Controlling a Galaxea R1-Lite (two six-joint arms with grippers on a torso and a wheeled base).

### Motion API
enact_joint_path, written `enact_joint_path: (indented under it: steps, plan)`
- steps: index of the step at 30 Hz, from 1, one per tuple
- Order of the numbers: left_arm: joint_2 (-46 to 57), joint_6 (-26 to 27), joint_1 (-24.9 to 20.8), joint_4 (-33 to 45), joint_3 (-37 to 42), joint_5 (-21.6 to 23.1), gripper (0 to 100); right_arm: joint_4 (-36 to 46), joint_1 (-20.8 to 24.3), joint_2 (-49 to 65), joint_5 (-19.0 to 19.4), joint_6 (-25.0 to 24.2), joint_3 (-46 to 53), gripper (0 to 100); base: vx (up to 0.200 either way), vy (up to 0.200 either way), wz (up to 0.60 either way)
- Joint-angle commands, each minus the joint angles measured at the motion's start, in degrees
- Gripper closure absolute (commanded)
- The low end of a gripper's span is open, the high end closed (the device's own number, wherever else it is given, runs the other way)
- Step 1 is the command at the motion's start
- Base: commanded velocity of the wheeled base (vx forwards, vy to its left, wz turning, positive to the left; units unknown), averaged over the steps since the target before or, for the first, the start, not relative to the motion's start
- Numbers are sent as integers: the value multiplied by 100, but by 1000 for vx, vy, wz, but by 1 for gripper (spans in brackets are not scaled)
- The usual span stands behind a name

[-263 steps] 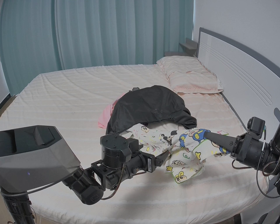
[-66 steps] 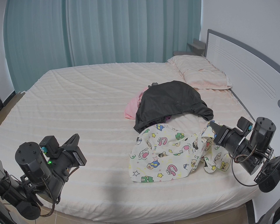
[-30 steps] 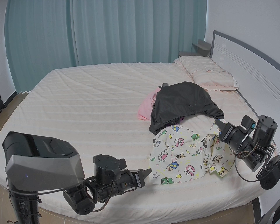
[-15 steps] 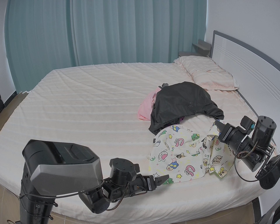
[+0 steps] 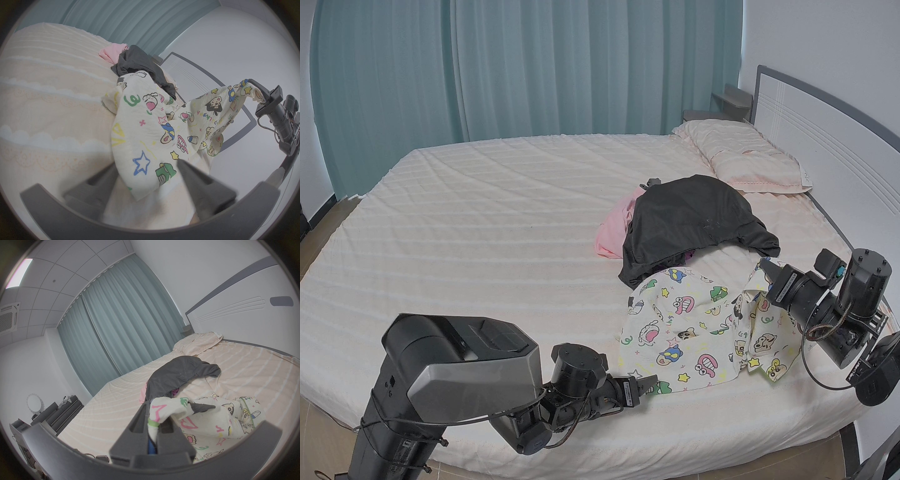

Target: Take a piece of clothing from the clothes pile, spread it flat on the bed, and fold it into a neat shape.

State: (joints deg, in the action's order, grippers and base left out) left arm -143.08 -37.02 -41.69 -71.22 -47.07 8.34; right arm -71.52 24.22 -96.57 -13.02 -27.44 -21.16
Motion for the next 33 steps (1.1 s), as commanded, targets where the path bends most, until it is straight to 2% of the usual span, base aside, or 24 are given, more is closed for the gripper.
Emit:
enact_joint_path:
  steps: [1, 10, 13, 16, 21, 24, 30, 33]
  plan:
    - [-71, 2, 3, -41, -13, 1, 100, -2, 4, -11, 1, 11, -2, 100, 0, 0, 0]
    - [-115, 2, -6, -59, 5, -140, 100, -11, 4, 25, 1, 2, 7, 100, 0, 0, 0]
    - [35, 2, 38, -76, 163, -658, 100, -11, -5, 33, 1, 2, 7, 100, 0, 0, 0]
    - [281, -33, 73, -208, 286, -931, 100, -11, -5, 7, 1, -7, 7, 100, 0, 0, 0]
    - [1142, -15, 135, -736, 1068, -1054, 100, -11, -84, 60, 1, -7, 16, 100, 0, 0, 0]
    - [1643, -7, 214, -797, 1411, -1071, 100, -11, -102, 60, 19, -7, 16, 100, 0, 0, 0]
    - [2522, 28, 328, -780, 1780, -1607, 100, 7, -111, 7, 124, 55, -239, 100, 0, 0, 0]
    - [2830, 64, 355, -753, 1938, -1713, 100, 95, -58, -2, 133, 81, -512, 100, 0, 0, 0]
